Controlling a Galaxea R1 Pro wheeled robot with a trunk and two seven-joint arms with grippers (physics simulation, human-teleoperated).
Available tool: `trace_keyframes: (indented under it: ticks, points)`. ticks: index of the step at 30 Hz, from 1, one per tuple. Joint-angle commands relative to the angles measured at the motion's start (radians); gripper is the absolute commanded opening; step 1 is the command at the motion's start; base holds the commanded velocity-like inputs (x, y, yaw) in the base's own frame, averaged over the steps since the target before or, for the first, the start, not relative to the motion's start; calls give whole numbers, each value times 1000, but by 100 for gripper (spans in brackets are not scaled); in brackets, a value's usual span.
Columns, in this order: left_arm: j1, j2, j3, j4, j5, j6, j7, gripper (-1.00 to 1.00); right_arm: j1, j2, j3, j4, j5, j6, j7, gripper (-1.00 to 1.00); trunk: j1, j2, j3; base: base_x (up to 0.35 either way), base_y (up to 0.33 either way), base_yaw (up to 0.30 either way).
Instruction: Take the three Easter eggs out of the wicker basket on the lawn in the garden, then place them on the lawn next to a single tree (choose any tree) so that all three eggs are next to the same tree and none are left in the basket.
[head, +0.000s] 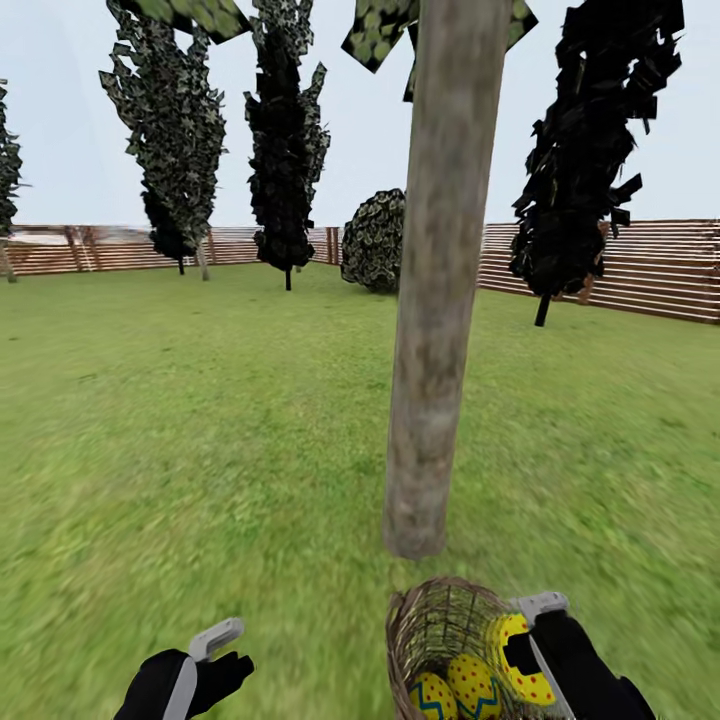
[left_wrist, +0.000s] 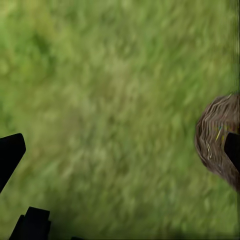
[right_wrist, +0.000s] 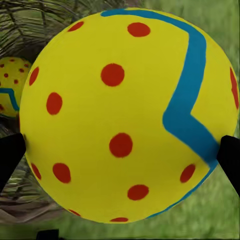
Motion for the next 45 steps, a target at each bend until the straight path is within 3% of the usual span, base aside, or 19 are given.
trace_keyframes:
  ticks: [1,2,4,12,15,18,22,23,25,27,30,35,36,37,39,45]
  points:
    - [0,-1,3,-2,11,5,6,100,-1,-2,-26,-1,-1,5,-1,-100,-4,7,2,0,0,-288]
    - [0,-1,3,-2,11,5,6,100,-1,-3,-56,-4,0,5,-1,-100,-8,14,5,0,0,-288]
    - [0,-1,3,-2,11,5,6,100,-1,-4,-77,-21,0,5,-1,-100,-16,28,12,0,0,-288]
    - [0,-1,2,-2,11,5,6,100,-1,-7,-81,-58,0,19,0,-100,-46,84,39,0,0,-288]
    - [0,-1,2,-2,11,5,6,100,-1,-28,-130,-63,-1,28,0,-100,-58,105,50,0,0,-288]
    - [0,-1,1,-2,10,5,6,100,-1,-35,-146,-65,-1,21,10,-100,-69,126,61,0,0,-288]
    - [0,-1,1,-2,9,5,6,100,-1,-103,-175,-123,0,12,160,-100,-85,154,75,0,0,-288]
    - [0,-1,1,-2,9,5,6,100,-1,-118,-216,-136,0,1,172,-100,-88,161,79,0,0,-288]
    - [0,0,0,-2,9,5,6,100,-1,-129,-329,-154,2,-112,176,-100,-96,175,86,0,0,-288]
    - [0,1,0,-3,10,5,6,100,-1,-131,-375,-158,1,-201,176,-100,-104,189,93,0,0,-288]
    - [0,4,0,-4,10,5,5,100,-1,-122,-375,-208,0,-269,174,-100,-115,210,103,0,0,-277]
    - [0,7,1,-5,11,5,3,100,-1,-125,-379,-262,2,-291,170,-100,-134,245,120,0,0,-248]
    - [0,8,1,-5,10,5,3,100,-1,-122,-382,-262,4,-322,169,-100,-138,252,124,0,0,-250]
    - [0,8,1,-4,9,5,3,100,-1,-119,-383,-260,7,-403,155,-100,-142,259,128,0,0,-251]
    - [0,8,1,-3,9,5,3,100,-1,-120,-384,-257,4,-459,124,-100,-150,273,136,0,0,-252]
    - [0,11,2,-10,9,5,-1,100,-1,-118,-383,-255,2,-473,118,-100,-173,315,161,0,0,-252]
